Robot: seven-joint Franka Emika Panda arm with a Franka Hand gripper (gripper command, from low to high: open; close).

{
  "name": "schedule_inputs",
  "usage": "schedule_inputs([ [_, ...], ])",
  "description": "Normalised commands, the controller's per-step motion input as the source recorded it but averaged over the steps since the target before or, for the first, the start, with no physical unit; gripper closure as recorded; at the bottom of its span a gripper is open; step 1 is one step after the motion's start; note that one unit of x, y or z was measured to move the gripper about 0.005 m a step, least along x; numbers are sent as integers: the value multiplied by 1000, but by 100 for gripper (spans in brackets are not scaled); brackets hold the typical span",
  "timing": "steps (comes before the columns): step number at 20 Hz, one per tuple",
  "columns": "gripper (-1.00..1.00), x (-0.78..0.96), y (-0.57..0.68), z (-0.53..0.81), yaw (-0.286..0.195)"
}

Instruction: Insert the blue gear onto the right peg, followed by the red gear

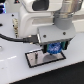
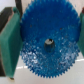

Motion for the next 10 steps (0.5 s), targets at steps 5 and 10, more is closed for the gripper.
schedule_inputs([
  [5,100,294,-301,459,0],
  [10,100,162,-135,134,0],
])
